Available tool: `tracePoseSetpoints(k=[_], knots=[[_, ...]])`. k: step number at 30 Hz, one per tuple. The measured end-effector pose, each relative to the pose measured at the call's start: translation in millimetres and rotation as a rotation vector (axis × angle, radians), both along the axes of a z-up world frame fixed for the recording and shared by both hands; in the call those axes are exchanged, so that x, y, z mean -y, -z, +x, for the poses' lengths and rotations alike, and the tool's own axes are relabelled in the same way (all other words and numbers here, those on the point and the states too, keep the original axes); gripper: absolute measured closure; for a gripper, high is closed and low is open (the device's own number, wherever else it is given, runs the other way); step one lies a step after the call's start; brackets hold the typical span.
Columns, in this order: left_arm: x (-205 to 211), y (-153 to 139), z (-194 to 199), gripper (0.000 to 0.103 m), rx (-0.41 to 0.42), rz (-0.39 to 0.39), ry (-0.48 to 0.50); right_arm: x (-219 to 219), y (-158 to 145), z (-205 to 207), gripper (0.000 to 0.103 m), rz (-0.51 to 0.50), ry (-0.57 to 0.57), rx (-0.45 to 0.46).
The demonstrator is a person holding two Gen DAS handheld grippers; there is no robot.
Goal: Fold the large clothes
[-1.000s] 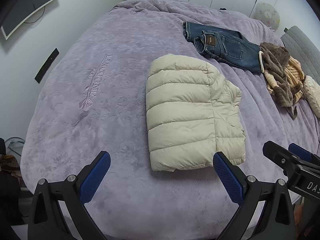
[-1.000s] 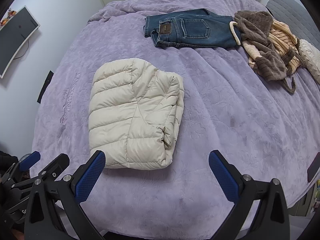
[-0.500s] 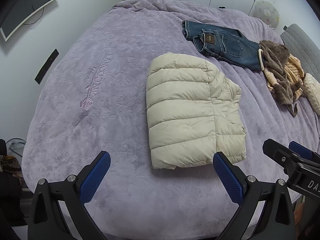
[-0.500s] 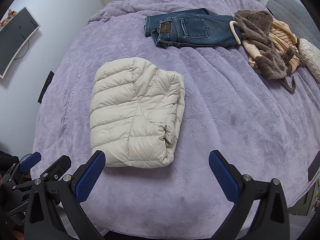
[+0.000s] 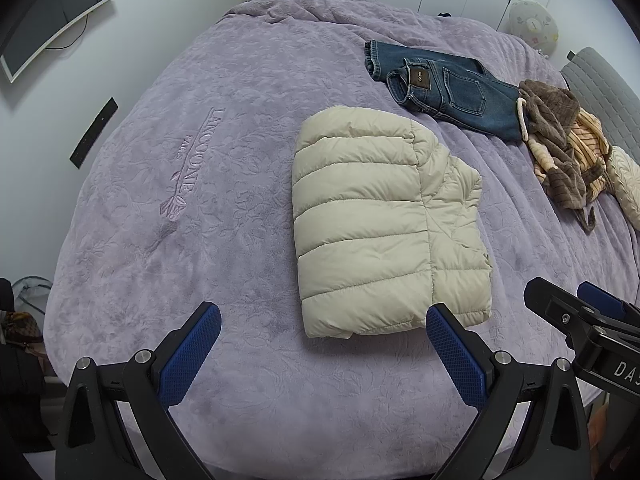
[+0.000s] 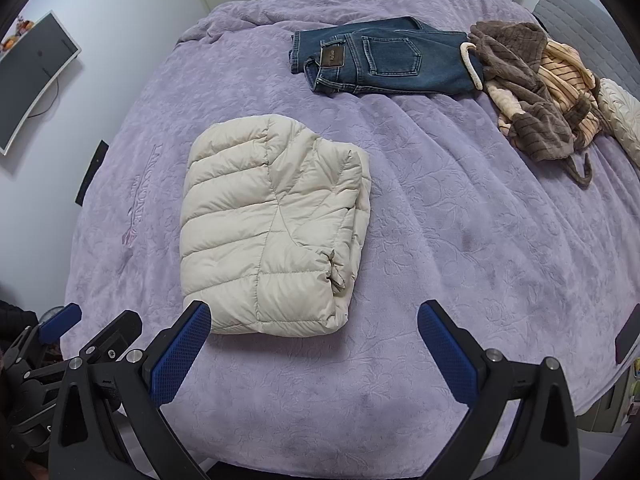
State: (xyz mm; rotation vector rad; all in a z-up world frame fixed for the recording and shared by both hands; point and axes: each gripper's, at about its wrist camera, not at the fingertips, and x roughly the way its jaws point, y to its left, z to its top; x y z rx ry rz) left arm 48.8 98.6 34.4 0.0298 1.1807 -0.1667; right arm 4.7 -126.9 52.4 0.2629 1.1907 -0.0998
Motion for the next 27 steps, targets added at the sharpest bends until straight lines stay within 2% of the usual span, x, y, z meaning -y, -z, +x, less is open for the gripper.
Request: tracePoseSetpoints(k=[27], knots=[[-2.1,2.6,2.9,0.0,-0.003,0.01,-0.004,0.0,0.6,1.7,0.0,0.0,0.0,-0.001]])
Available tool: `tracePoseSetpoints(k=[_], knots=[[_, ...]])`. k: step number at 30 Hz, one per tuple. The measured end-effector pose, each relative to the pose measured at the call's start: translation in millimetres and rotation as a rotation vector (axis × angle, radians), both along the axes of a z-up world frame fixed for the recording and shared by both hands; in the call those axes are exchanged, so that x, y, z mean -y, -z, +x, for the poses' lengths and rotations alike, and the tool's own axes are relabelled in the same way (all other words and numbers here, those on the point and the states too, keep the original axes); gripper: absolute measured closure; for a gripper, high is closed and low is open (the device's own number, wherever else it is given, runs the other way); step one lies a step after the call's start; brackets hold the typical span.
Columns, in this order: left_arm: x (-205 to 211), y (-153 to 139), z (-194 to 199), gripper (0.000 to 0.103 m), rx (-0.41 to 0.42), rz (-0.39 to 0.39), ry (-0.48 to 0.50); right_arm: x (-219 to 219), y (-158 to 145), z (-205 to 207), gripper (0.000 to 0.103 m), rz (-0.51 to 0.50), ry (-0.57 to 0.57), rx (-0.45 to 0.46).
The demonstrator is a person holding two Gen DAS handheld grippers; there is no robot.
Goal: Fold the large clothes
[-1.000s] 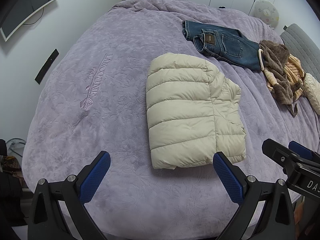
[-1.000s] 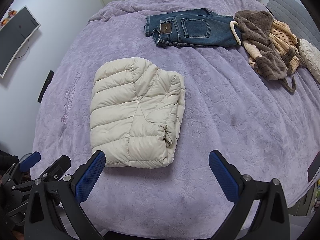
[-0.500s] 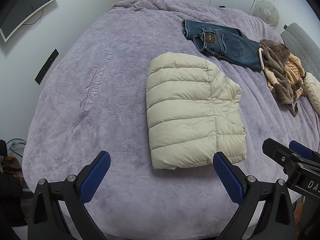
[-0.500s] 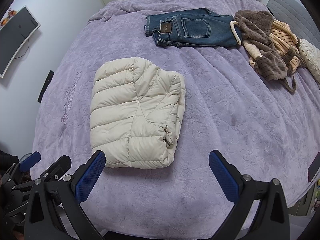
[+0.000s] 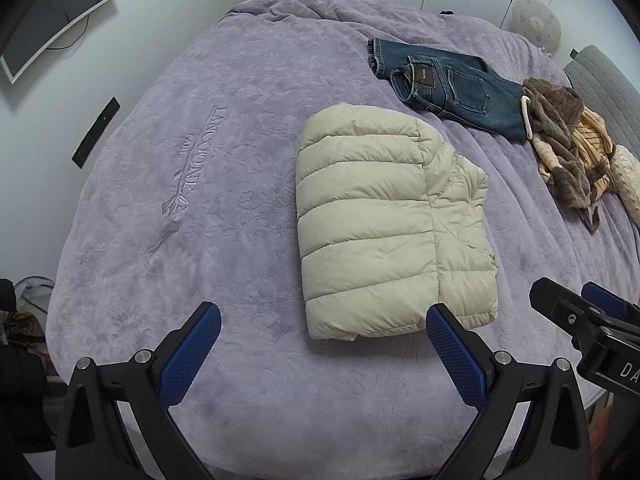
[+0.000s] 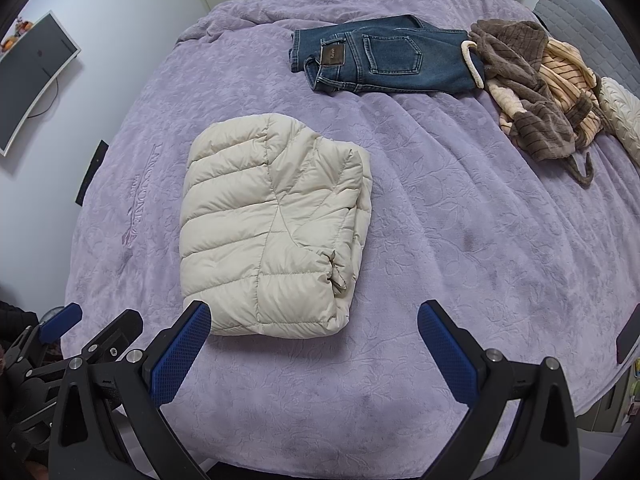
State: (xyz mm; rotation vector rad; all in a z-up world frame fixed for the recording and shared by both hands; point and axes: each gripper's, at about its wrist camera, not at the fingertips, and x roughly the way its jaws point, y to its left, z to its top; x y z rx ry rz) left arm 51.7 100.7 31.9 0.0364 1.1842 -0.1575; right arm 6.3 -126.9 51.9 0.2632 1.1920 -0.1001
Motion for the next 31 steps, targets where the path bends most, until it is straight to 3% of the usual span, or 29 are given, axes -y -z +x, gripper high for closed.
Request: tracePoseSetpoints(k=[31], knots=[[0.2,-0.6,5.8,0.0,0.009,-0.01,0.015,-1.5,0.4,-0.9,0.0,0.004,-0.004,-0.005]])
